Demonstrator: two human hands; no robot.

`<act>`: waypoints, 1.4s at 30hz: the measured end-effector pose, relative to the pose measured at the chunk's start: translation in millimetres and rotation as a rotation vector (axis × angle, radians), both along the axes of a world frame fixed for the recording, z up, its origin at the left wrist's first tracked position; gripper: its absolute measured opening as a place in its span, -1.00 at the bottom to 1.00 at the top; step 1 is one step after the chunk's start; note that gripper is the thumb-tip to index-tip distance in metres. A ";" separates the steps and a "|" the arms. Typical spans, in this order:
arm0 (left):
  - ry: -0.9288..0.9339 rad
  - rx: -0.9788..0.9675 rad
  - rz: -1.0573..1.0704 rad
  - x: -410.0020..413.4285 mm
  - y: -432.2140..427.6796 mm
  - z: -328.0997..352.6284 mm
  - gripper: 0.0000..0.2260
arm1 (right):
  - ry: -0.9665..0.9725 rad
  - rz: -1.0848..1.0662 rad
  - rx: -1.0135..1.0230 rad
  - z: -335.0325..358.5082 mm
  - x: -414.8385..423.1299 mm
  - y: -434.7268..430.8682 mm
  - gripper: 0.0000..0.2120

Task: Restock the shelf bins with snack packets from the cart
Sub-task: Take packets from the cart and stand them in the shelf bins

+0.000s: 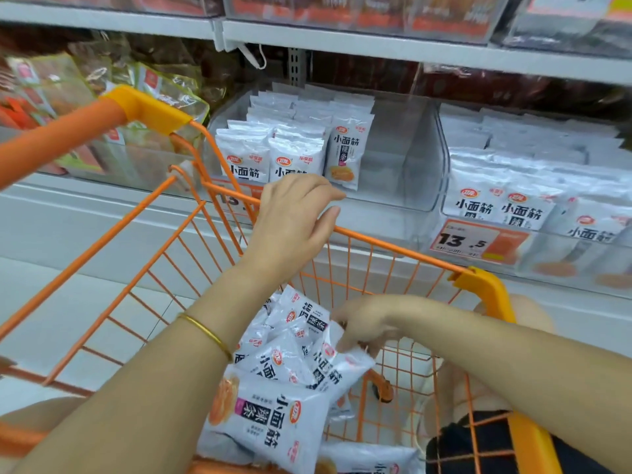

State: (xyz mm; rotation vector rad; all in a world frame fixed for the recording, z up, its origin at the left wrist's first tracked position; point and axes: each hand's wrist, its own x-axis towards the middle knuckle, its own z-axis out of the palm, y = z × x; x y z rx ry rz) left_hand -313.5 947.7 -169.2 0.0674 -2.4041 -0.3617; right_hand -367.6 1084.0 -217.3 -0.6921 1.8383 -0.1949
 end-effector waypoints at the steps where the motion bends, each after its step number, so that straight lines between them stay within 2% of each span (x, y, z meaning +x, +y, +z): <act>1: 0.020 0.007 -0.009 -0.3 1.7 1.9 -0.75 | 0.068 0.038 -0.081 18.3 -2.6 1.8 -0.89; 4: 0.037 0.096 -0.045 -0.8 9.4 9.2 -0.72 | 0.501 0.235 -0.289 77.2 -10.7 13.3 -0.91; 5: 0.011 0.141 -0.064 -1.1 11.6 10.3 -0.69 | 0.608 0.233 -0.342 92.6 -13.0 18.4 -0.90; 7: -0.074 0.218 -0.117 -1.9 14.1 9.7 -0.61 | 0.689 0.107 -0.474 116.8 -17.1 28.7 -0.89; 10: -0.171 0.392 -0.234 -1.3 18.0 8.8 -0.63 | 0.633 -0.134 -0.662 133.7 -23.5 35.1 -0.90; 13: -0.190 0.707 -0.291 -1.0 23.3 12.3 -0.65 | 0.561 -0.302 -0.783 128.1 -27.5 32.3 -0.92; 16: -0.079 0.888 -0.228 0.0 20.4 18.2 -0.72 | 0.168 -0.571 -0.894 116.5 -28.4 29.6 -0.92; 18: 0.010 0.946 -0.175 0.7 19.2 23.6 -0.68 | 0.036 -0.523 -0.825 106.3 -25.8 27.0 -0.84; 20: 0.074 0.957 -0.135 0.6 19.1 27.6 -0.64 | 0.094 -0.402 -0.751 99.0 -21.9 21.9 -0.83; 22: 0.101 0.969 -0.125 -1.0 17.3 27.5 -0.70 | 0.149 -0.435 -0.765 102.0 -25.1 17.5 -0.89; 24: 0.102 0.875 -0.091 -4.4 10.5 20.5 -0.73 | 0.188 -0.551 -0.812 111.7 -40.0 14.3 -0.94; 26: 0.044 0.582 0.004 -5.5 2.8 12.8 -0.72 | 0.278 -0.679 -0.891 124.4 -61.6 9.1 -0.96; 28: -0.103 0.269 0.061 -5.7 -2.1 5.4 -0.63 | 0.358 -0.751 -0.947 128.2 -85.1 -5.0 -0.94; 31: -0.351 0.029 0.070 -6.8 -3.1 -5.5 -0.57 | 0.404 -0.775 -0.868 108.6 -122.5 -37.8 -0.85; 36: -0.400 -0.032 0.080 -8.1 -5.3 -11.1 -0.50 | 0.477 -0.803 -0.617 61.3 -161.7 -78.3 -0.75; 40: -0.356 -0.033 0.075 -9.4 -6.0 -14.3 -0.37 | 0.558 -0.825 -0.594 50.7 -175.5 -98.1 -0.70; 42: -0.340 -0.035 0.074 -10.1 -6.3 -16.1 -0.38 | 0.612 -0.810 -0.579 50.2 -179.5 -106.8 -0.64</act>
